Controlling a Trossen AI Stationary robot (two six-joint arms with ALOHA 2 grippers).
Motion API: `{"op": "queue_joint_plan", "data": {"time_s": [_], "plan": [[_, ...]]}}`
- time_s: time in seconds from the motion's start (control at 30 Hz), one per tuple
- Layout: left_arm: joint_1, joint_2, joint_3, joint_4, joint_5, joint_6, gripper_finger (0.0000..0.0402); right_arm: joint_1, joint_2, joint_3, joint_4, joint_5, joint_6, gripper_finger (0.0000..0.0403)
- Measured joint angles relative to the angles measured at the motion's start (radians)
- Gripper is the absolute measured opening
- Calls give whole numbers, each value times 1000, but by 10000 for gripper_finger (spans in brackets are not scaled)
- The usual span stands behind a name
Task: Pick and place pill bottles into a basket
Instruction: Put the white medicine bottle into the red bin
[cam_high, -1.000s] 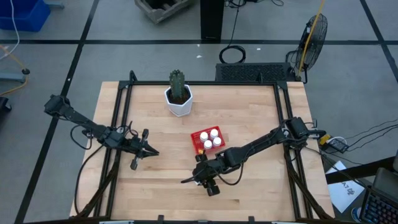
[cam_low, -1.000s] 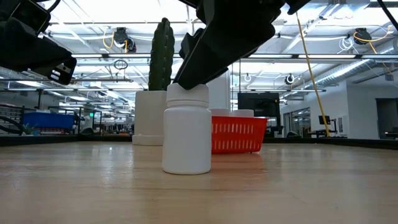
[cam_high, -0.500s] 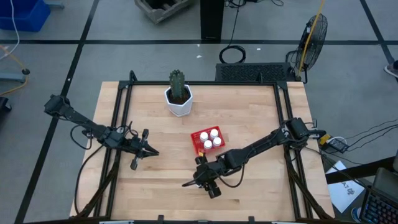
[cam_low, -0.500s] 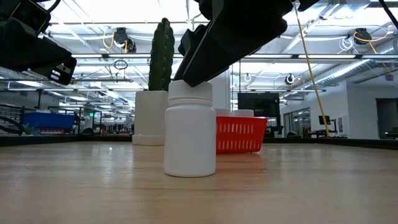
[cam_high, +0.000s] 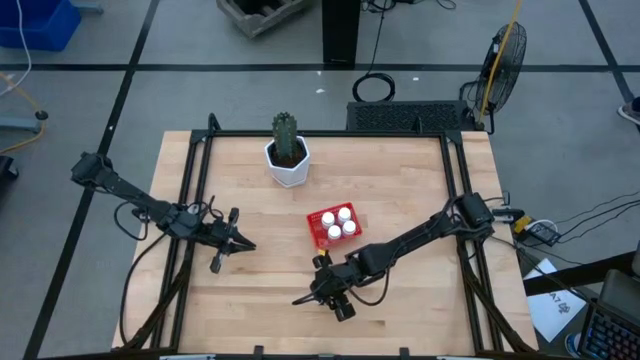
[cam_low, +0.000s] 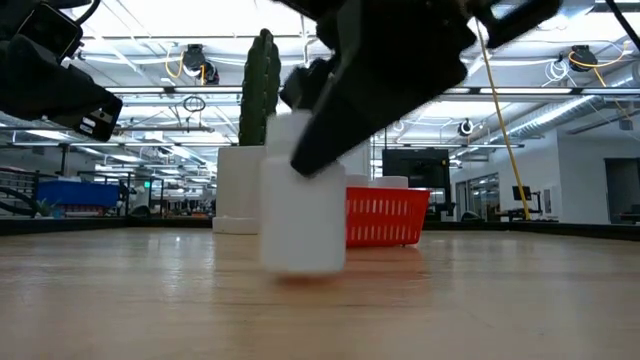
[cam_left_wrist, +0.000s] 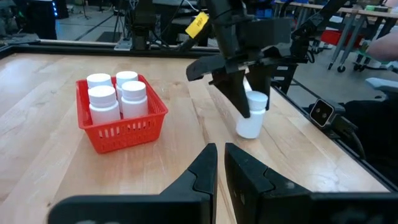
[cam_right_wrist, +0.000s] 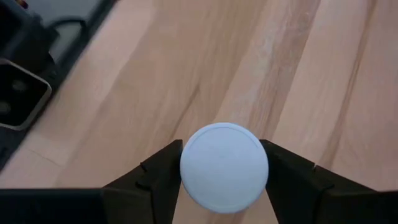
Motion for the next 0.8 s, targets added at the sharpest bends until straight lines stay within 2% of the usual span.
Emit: {"op": "queue_joint_plan", "data": {"time_s": [0.27, 0.47, 0.67, 0.8], "plan": [[0, 0, 0, 3, 0, -1, 35, 0, -2, 0, 5, 4, 3, 195], [0, 0, 0, 3, -1, -1, 35, -13, -34, 0, 3, 9, -12, 158], [0, 0, 0, 5, -2, -1, 35, -44, -133, 0, -82, 159, -78, 169], [0, 0, 0, 7, -2, -1, 35, -86, -193, 0, -99, 221, -123, 172]]}}
